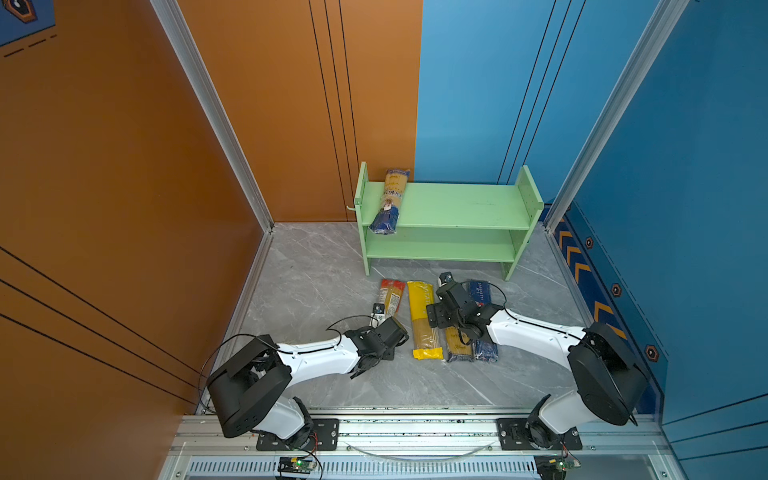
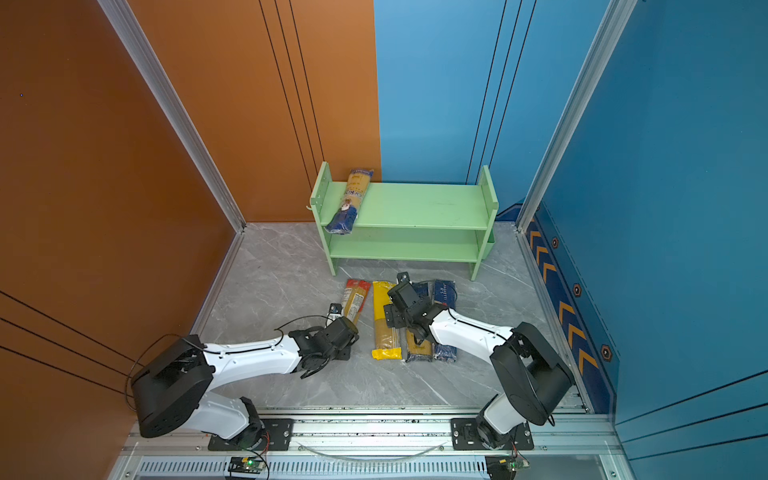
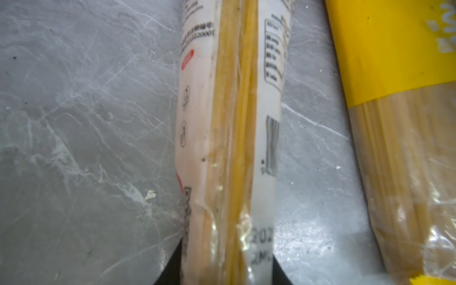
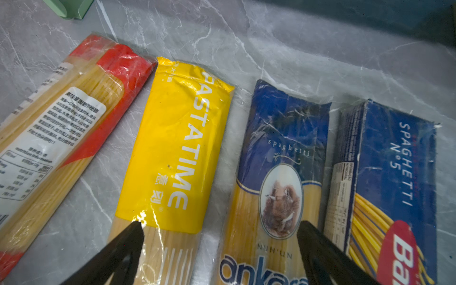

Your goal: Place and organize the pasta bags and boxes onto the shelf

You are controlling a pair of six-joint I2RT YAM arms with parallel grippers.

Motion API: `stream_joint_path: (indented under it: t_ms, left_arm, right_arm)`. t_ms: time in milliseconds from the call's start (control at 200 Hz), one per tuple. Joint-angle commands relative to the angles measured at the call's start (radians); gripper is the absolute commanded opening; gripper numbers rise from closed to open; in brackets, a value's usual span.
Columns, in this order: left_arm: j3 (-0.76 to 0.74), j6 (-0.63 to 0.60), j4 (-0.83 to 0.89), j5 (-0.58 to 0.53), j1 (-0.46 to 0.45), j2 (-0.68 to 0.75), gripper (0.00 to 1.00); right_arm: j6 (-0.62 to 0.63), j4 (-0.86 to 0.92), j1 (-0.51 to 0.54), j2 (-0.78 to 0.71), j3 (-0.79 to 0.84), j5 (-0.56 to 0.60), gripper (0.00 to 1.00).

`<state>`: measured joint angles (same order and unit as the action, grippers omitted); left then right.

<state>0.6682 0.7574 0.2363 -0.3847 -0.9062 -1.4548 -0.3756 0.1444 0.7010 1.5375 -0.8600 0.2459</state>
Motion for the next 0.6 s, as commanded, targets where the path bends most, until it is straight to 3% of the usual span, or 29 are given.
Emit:
stream_joint_path:
  t_ms: [0,405,591]
  left_arm:
    - [0.027,0.003,0.066,0.011,-0.011,0.036,0.0]
    - [0.053,-0.01,0.108,-0.013,-0.012,0.106,0.0]
    - [0.051,-0.02,0.112,-0.013,-0.011,0.124,0.0]
  right_arm:
    - [-0.019,0.0,-0.023,-0.007,0.009,-0.008,0.95]
    - [-0.031,-0.018,-0.038,-0.038,0.032,-0.043,0.96]
    - [-0.032,-0.029,-0.067,-0.062,0.051,-0.135,0.96]
